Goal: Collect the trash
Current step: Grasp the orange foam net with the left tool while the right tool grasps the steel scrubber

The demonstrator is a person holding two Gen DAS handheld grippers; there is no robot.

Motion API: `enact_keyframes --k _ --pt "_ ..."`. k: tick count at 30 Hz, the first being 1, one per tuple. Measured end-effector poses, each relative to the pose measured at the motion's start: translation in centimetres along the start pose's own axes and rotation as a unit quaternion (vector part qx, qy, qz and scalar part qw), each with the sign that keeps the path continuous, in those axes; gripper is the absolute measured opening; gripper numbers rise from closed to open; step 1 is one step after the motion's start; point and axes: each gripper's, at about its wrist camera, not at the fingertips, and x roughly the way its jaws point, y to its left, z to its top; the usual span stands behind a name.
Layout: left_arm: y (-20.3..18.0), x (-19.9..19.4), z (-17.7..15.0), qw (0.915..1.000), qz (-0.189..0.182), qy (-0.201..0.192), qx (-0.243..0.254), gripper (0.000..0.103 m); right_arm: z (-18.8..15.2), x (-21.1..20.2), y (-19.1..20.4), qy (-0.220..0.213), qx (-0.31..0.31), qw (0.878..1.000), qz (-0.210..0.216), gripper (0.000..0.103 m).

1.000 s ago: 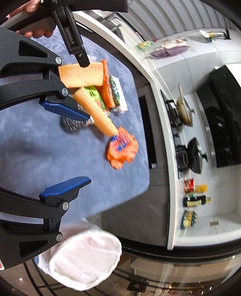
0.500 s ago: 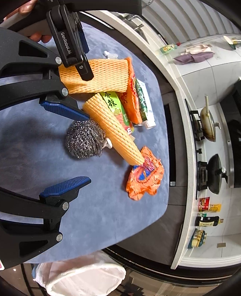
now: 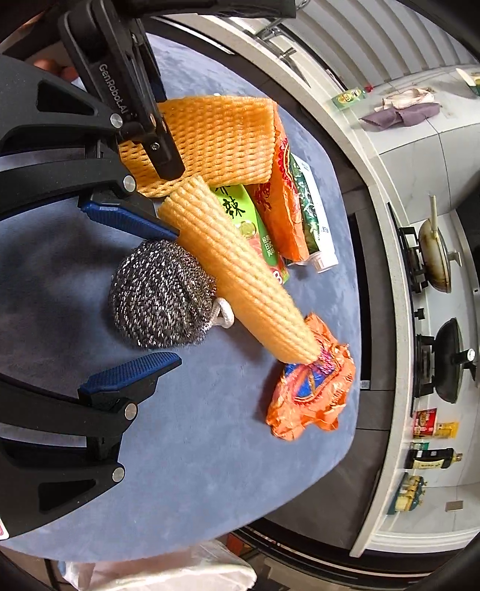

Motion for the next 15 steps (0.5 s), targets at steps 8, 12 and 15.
enact_keyframes --k 8,12,15 --pt "-1.1 -1.2 -0.5 0.9998 -0.012 -0.006 0.015 0.02 -0.2 -0.7 -0.2 -0.006 0.003 1.0 0.008 0.054" --pt "-1.3 -2.7 -0.6 0.9996 -0.015 -0.015 0.017 0.011 -0.3 -2.5 -0.7 -0.021 0.009 1.0 0.013 0.054" --pt "-1.7 -4.1 -0.8 0.9993 -0.017 -0.028 0.021 0.01 -0.3 -4.5 -1.3 -0.037 0.014 0.999 0.015 0.054"
